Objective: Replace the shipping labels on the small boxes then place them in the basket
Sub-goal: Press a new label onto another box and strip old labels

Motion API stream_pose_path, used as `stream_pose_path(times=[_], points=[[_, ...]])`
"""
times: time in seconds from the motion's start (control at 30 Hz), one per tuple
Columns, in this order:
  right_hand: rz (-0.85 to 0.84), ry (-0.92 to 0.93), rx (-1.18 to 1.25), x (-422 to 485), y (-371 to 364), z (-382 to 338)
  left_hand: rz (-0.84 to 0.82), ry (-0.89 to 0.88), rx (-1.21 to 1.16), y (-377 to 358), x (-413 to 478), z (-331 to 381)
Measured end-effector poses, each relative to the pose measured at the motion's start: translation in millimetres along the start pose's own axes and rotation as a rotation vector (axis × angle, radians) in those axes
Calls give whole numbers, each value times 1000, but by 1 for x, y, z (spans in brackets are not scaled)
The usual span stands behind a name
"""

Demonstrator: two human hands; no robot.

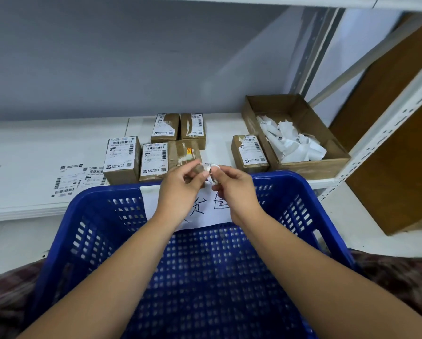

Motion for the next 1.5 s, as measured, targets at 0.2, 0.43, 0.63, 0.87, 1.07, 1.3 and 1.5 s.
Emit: stream_pose_path(times=[0.2,0.43,0.63,0.87,1.07,1.3,1.5], points=[[236,17,-147,27,43,2,-39,79,25,-18,-5,3],[290,228,-624,74,106,-2,-129,154,-58,-37,-7,4],[221,191,-1000,103,150,6,-146,176,-52,-55,1,-1],[47,36,-1323,122,167,28,-208,204,-21,-73,6,-7],[-53,-126,-1512,130,167,39,-220,231,8,-78,9,-16],[141,39,-1317,122,161,26,-218,221,15,-77,5,-13],[152,214,-1180,102,123,7,-206,161,-48,-63,2,2]])
Point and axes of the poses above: each hand's wrist, its own x-axis towards the middle knuckle, its own y-axis out of the back of the hand, z = x × y, the point moved 2 cm from there along x, towards the middle knuckle, and after that the axes turned 9 degrees about y, right-handed, at the moved point
